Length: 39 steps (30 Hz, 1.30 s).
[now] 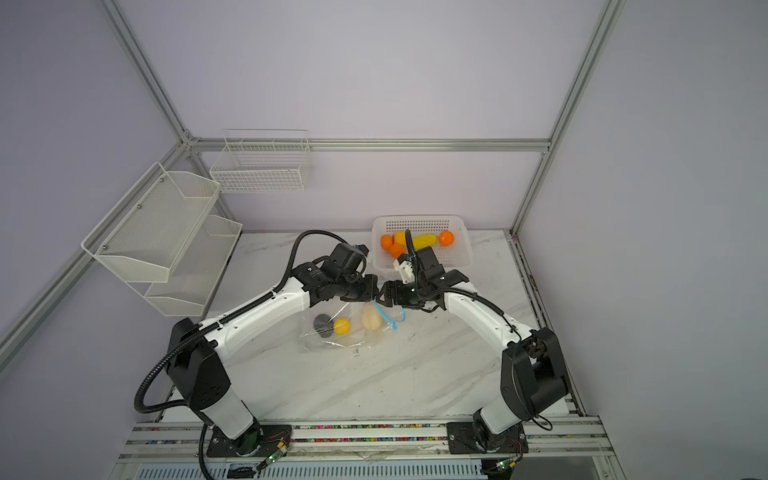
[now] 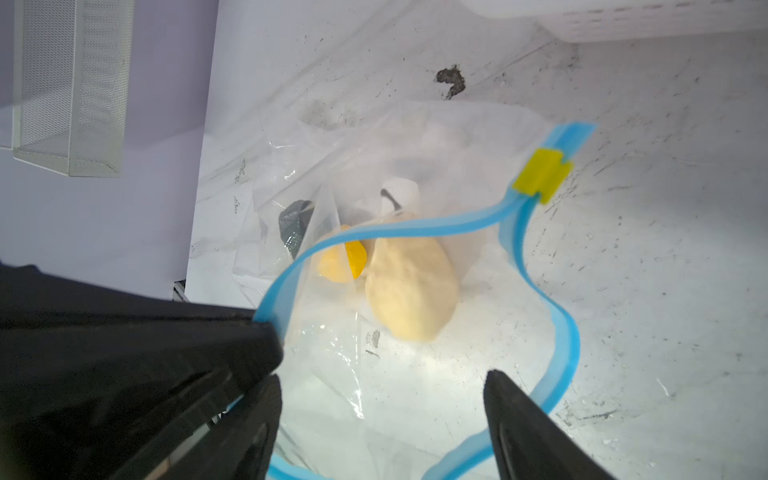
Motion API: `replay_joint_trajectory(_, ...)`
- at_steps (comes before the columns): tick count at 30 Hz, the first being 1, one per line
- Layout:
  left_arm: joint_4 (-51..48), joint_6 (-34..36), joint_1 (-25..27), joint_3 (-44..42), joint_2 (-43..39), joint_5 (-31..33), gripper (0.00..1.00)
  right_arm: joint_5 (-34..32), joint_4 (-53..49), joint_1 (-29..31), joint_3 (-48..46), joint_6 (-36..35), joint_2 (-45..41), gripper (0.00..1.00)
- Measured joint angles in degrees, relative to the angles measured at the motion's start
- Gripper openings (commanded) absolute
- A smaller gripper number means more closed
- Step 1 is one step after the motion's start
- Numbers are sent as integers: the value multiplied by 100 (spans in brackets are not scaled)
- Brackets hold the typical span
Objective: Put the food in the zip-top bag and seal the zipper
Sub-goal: 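Open the right gripper to release the pale pear into the bag, then move the right gripper back over the basket to the orange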
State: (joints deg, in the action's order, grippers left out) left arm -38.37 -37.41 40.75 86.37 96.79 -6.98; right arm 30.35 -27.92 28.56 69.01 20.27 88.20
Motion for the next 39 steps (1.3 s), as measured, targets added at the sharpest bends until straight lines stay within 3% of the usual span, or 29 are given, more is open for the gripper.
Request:
replay_joint_trajectory(13, 9, 0, 7, 0, 0, 15, 0, -372, -24, 2, 98, -4, -208, 76)
replay_joint_trajectory(26, 11, 11, 55, 0, 0, 20, 0, -1939, 179, -90, 776, -494, -675, 73)
replay_joint_trajectory(31, 11, 15, 52, 0, -2, 28, 0, -2396, 590, -323, 903, -695, -105, 72)
replay_joint_trajectory(39, -4, 26, 20, 0, -35, 81, 0, -2323, 1377, -785, 1611, -573, 1668, 71)
